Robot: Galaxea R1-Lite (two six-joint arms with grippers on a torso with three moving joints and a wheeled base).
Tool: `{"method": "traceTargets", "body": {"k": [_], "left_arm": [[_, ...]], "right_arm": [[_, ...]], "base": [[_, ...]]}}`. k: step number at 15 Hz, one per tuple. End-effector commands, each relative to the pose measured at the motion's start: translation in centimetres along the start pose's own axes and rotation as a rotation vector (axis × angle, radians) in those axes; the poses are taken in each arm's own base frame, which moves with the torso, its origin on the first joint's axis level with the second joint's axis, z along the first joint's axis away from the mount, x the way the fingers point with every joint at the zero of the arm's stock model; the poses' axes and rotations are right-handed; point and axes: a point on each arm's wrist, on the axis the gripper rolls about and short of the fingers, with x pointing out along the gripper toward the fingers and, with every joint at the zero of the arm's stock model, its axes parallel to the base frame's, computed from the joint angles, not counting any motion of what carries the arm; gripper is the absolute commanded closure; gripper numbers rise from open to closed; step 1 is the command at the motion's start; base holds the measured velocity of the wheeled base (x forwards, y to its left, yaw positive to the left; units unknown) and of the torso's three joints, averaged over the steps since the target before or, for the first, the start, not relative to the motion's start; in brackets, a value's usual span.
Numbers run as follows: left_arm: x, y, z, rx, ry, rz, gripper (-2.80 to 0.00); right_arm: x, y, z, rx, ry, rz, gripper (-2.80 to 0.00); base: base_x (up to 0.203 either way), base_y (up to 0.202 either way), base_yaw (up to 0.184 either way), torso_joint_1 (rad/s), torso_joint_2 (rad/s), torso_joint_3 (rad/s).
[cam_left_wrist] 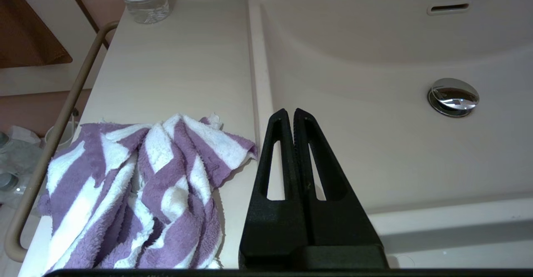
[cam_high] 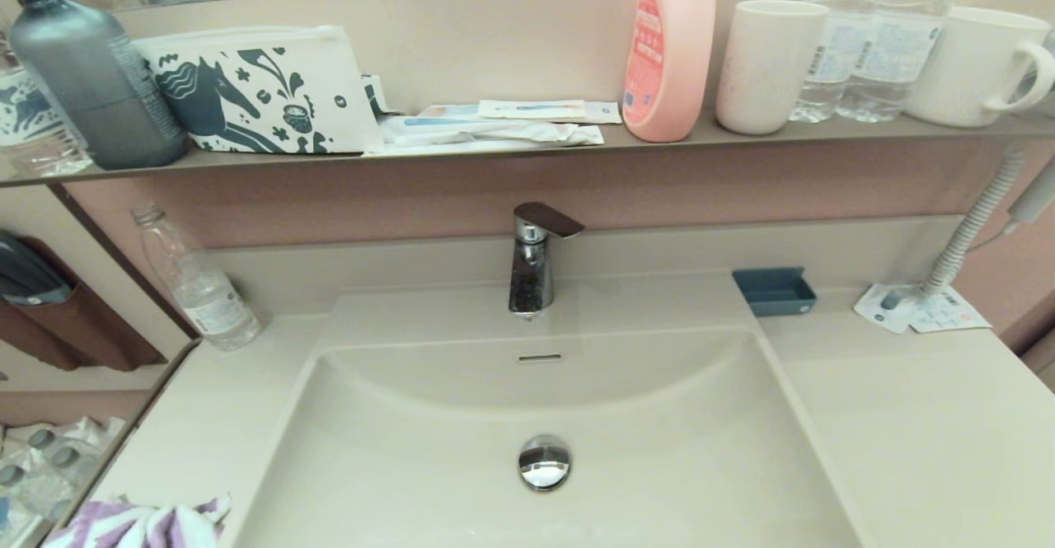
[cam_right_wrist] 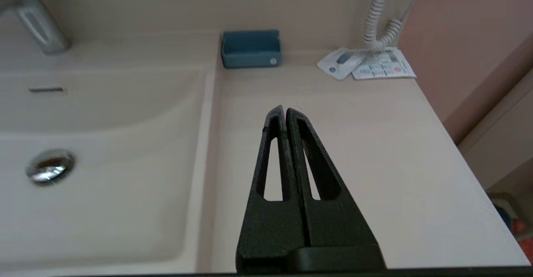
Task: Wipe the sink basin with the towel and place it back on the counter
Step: Turn on the faucet
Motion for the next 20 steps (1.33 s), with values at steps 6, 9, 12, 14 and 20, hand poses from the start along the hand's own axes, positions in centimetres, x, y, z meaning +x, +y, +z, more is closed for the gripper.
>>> {"method": "traceTargets", "body": {"k": [6, 9, 12, 14, 20], "left_arm": [[0.0, 0.0, 0.0, 0.000, -0.001, 0.000, 0.00], [0.0, 0.0, 0.0, 0.000, 0.001, 0.000, 0.00], [0.0, 0.0, 0.0, 0.000, 0.000, 0.000, 0.00], [0.0, 0.0, 0.0, 0.000, -0.001, 0.000, 0.00], [0.0, 0.0, 0.0, 0.000, 0.000, 0.000, 0.00]], "right_arm": [[11.1, 2.2, 6.9, 0.110, 0.247, 0.242, 0.00], [16.1, 6.6, 5.8, 0.069, 0.315, 0.327, 0.00], [19.7, 13.4, 3.0, -0.001, 0.339, 0.352, 0.00], [21.4, 17.2, 1.7, -0.025, 0.333, 0.354, 0.00], [24.1, 23.8, 0.5, -0.140, 0.282, 0.393, 0.00]], "base": [[0.000, 0.000, 0.000, 0.000, 0.00, 0.000], [0.000, 0.000, 0.000, 0.000, 0.00, 0.000], [0.000, 0.000, 0.000, 0.000, 0.00, 0.000], [0.000, 0.000, 0.000, 0.000, 0.00, 0.000], [0.000, 0.000, 0.000, 0.000, 0.00, 0.000]]}}
